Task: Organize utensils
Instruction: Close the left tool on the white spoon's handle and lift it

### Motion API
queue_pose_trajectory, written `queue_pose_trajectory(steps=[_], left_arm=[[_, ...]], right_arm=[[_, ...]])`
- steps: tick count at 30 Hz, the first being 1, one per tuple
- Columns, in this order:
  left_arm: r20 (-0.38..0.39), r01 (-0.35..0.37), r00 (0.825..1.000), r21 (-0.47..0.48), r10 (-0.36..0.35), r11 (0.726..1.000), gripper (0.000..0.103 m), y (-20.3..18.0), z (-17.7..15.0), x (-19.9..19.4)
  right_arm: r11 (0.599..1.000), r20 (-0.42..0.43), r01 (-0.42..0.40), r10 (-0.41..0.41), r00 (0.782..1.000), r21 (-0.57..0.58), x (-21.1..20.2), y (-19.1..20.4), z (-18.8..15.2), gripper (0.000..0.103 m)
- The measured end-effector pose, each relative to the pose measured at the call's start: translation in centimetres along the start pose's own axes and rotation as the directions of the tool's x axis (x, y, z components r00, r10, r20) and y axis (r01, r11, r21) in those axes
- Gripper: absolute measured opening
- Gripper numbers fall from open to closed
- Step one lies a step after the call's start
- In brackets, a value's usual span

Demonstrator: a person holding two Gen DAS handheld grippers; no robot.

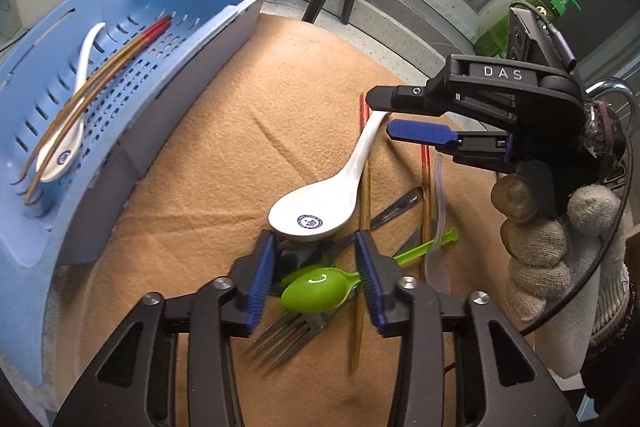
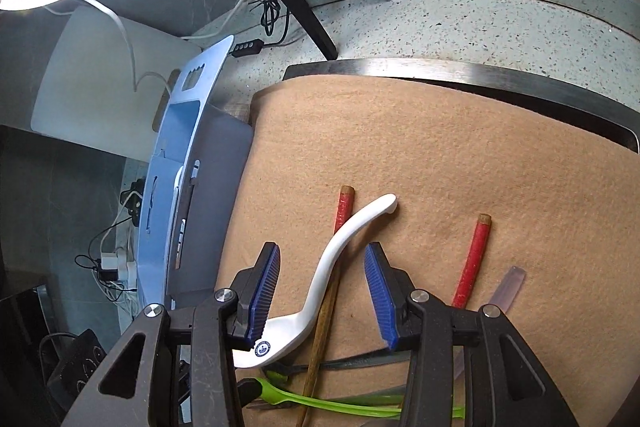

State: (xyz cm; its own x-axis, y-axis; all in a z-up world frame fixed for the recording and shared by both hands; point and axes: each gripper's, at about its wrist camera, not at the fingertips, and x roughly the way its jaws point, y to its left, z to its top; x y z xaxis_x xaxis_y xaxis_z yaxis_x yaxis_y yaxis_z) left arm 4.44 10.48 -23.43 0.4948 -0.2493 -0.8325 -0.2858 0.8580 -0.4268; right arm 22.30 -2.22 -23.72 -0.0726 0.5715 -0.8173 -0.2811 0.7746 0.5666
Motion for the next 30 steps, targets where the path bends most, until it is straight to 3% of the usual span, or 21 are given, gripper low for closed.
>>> queue_pose_trajectory(steps=[8,18,30], left_arm=[[-0.011,-0.023,1.0,0.003,0.023,1.0,0.043,-0.3,0.5,1.5],[0.023,-0.022,1.0,0.017,0.022,1.0,0.043,-0.4,0.6,2.3],[0.076,-0.026,0.997,0.066,0.021,0.997,0.043,-0.8,0.1,1.6]], right_arm=[[1.0,-0.002,0.024,-0.024,1.0,0.008,0.7,-0.2,0.5,0.035],[0.999,-0.011,0.026,-0.026,1.0,0.032,1.2,-1.0,0.9,0.015],[0.999,0.009,-0.001,0.001,1.0,0.041,0.6,-1.4,0.8,0.014]])
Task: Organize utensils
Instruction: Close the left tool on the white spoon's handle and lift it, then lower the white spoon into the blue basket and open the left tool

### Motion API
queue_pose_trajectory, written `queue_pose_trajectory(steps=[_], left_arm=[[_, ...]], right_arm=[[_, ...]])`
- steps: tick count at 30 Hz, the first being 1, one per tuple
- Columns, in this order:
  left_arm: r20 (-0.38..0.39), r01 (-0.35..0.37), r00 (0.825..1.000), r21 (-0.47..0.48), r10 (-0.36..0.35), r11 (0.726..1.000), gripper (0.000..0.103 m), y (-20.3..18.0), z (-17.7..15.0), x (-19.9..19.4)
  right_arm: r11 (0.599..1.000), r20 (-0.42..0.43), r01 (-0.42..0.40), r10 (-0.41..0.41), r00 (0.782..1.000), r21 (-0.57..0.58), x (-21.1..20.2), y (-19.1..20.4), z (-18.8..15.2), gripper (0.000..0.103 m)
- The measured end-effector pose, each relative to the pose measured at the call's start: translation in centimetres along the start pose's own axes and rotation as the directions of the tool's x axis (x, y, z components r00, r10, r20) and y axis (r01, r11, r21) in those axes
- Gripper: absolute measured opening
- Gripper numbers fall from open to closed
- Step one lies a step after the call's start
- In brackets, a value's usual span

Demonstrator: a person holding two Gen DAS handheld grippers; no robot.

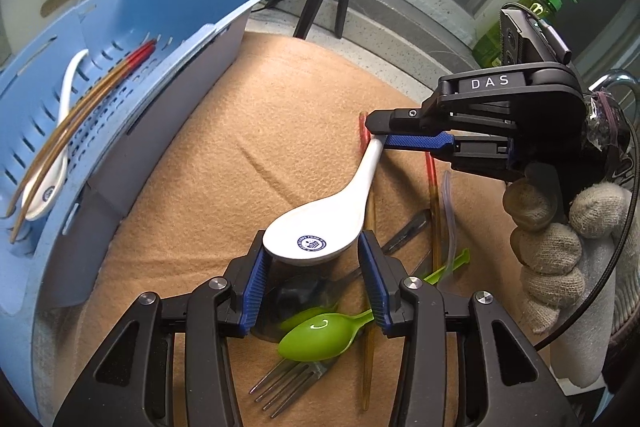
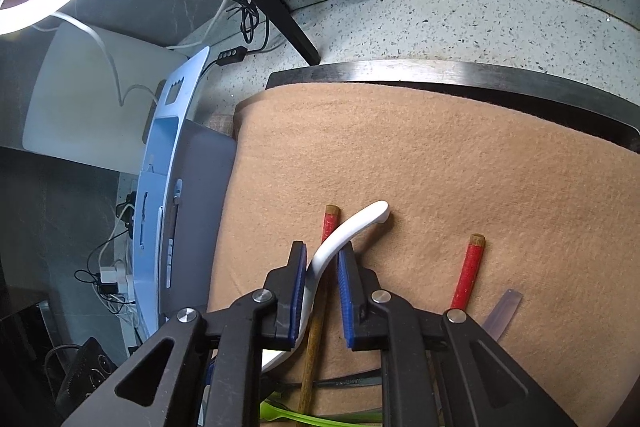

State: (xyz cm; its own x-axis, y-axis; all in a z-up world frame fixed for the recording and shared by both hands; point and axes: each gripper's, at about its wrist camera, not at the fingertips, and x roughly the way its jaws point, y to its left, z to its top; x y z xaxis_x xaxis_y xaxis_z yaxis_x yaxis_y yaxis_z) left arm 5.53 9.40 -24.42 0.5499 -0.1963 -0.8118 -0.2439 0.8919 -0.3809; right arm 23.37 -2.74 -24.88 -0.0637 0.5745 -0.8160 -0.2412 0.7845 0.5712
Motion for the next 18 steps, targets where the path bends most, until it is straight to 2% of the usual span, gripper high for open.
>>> queue_pose_trajectory(steps=[9,18], left_arm=[[0.049,0.002,0.999,0.011,-0.003,1.0,0.042,-0.3,0.4,-2.5],[0.124,-0.019,0.992,0.002,0.019,1.0,0.042,1.2,1.6,-6.4]], right_arm=[[0.999,0.033,-0.042,0.042,0.999,-0.011,-2.1,1.2,0.0,0.013],[0.993,0.056,-0.097,0.101,0.993,-0.068,-3.4,5.8,0.3,0.012]])
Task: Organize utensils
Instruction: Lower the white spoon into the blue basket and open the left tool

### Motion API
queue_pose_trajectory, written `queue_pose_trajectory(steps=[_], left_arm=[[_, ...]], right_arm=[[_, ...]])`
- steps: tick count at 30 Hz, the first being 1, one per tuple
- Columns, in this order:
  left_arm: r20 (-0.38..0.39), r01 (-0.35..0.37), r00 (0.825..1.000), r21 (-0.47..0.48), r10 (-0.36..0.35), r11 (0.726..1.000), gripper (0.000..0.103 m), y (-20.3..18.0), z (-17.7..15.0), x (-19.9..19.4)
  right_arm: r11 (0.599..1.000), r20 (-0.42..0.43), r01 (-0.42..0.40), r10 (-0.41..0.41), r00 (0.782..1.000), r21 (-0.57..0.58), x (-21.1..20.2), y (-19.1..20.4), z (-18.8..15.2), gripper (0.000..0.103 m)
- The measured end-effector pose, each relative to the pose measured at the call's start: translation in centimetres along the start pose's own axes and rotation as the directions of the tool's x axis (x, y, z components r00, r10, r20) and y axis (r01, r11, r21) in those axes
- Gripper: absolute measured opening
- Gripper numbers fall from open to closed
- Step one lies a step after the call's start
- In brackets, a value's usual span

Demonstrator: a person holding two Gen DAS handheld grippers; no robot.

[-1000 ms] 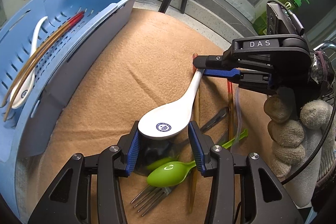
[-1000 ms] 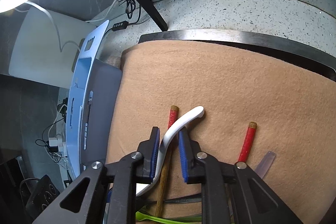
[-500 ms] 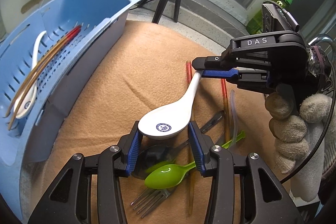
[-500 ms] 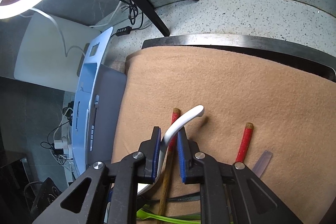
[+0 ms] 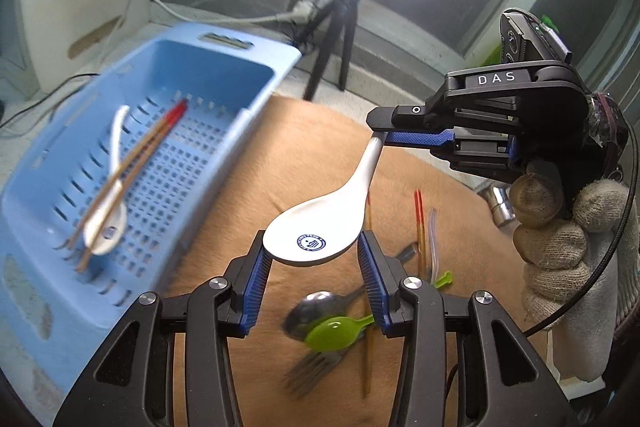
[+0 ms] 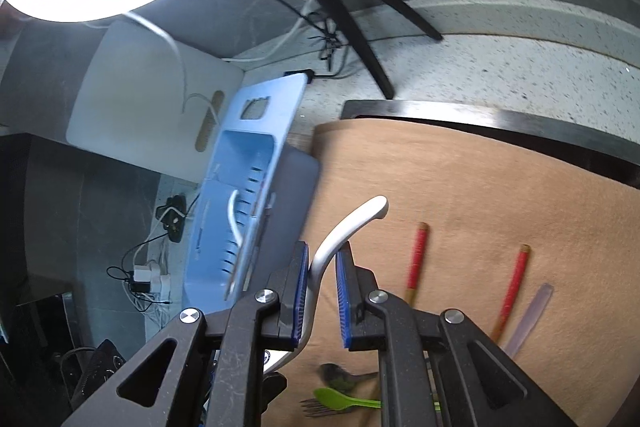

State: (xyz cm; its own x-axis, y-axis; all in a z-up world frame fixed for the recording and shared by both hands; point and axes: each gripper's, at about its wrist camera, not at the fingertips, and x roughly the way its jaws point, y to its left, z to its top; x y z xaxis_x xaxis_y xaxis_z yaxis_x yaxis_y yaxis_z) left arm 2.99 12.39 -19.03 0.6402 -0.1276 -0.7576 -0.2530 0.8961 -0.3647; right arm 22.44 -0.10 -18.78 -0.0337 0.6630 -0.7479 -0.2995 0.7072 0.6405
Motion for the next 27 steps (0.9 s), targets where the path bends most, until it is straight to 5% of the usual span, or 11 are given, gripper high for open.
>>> queue_pose_trajectory(steps=[14,27], left_arm=[[0.032,-0.056,0.998,-0.057,0.058,0.997,0.041,6.4,1.7,-3.0],[0.006,-0.061,0.998,-0.072,0.061,0.996,0.04,9.1,1.5,-3.0]], right_arm=[[0.995,-0.046,-0.034,0.03,0.998,-0.094,5.0,8.2,0.5,0.012],[0.991,-0.083,0.008,-0.02,0.996,-0.136,9.1,11.4,0.7,0.013]])
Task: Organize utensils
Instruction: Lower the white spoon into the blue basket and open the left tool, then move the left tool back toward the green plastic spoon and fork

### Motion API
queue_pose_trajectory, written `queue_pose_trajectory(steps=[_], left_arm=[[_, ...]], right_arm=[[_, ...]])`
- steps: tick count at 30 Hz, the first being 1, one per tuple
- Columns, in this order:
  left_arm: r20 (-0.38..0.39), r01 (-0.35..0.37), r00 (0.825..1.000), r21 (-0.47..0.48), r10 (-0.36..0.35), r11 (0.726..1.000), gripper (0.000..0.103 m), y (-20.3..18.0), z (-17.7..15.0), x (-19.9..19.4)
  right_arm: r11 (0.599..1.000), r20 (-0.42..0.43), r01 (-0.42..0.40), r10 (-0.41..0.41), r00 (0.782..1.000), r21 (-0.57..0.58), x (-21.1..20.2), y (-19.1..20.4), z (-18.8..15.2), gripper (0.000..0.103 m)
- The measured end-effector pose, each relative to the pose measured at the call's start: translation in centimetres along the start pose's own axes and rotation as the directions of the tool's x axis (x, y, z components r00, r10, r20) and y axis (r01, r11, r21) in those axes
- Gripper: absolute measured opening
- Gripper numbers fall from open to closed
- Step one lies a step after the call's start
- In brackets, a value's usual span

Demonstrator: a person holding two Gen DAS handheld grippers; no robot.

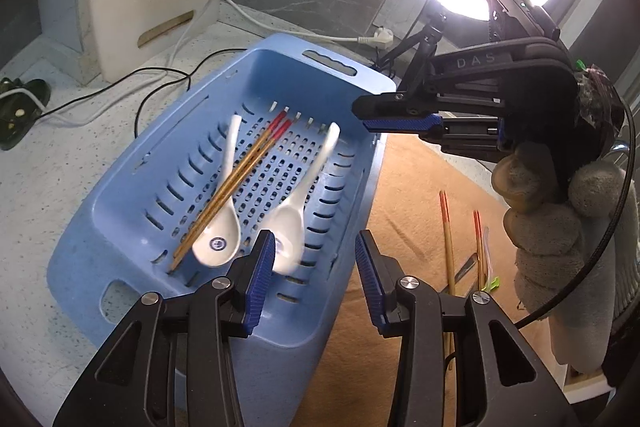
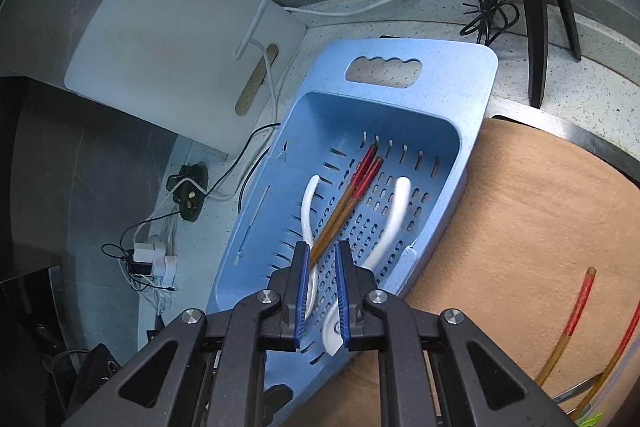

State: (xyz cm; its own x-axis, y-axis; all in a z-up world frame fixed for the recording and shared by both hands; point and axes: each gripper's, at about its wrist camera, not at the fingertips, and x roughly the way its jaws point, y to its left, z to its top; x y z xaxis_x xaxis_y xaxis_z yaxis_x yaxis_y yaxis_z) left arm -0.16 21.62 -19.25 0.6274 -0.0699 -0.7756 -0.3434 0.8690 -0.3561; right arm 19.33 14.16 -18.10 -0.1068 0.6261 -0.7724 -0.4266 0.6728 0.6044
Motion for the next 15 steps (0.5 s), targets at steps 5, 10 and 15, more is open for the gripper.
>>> queue_pose_trajectory(steps=[5,10,15], left_arm=[[0.007,0.0,1.0,-0.004,0.0,1.0,0.04,0.3,0.1,-0.5],[0.006,-0.001,1.0,0.009,0.001,1.0,0.04,0.0,0.0,-0.9],[0.0,0.015,1.0,0.031,-0.015,0.999,0.04,-0.9,-0.1,-1.2]], right_arm=[[1.0,0.019,0.011,-0.011,1.0,-0.015,-0.8,0.0,-0.1,0.014],[1.0,0.037,0.021,-0.02,0.999,-0.018,-2.2,-0.7,-0.4,0.025],[0.999,0.074,0.026,-0.024,0.997,-0.024,-5.1,-2.0,-1.1,0.03]])
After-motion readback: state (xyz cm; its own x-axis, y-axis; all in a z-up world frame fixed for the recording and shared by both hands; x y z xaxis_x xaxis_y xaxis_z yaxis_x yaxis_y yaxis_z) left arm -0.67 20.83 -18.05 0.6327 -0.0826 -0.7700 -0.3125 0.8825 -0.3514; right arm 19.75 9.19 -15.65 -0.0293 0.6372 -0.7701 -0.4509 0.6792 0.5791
